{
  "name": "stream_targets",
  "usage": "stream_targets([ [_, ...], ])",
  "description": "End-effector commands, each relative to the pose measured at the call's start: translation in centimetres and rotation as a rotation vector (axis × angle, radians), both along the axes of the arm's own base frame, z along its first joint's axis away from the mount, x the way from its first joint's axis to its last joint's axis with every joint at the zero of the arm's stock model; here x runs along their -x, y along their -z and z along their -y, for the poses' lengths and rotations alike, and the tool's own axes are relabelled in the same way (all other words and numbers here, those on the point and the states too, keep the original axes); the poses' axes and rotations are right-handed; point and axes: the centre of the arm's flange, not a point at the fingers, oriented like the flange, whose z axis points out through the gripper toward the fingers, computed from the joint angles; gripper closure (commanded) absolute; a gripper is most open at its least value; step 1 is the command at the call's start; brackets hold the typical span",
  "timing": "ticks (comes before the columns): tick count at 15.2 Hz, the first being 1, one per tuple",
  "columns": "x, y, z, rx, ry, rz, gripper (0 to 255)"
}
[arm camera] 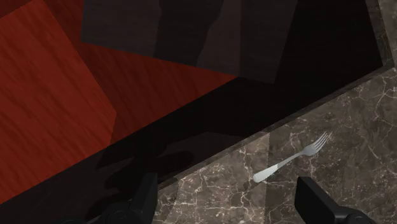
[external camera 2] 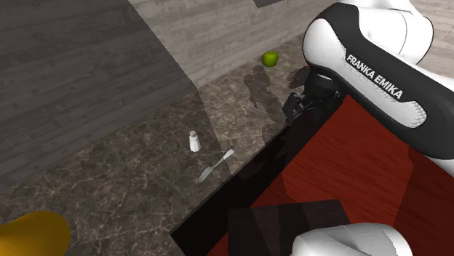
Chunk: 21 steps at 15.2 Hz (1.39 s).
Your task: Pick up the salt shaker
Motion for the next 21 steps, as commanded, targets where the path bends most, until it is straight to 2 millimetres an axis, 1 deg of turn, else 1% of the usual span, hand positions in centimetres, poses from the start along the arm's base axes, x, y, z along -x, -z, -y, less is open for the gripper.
stream_targets([
  [1,0.0,0.0,0.0,0.000,0.000,0.000,0],
  [11,-8.0,5.5,-10.3,0.034,-0.034,-0.061,0],
  [21,-15.2,11.8,-20.6,0.068,-0.067,-0.123,0],
])
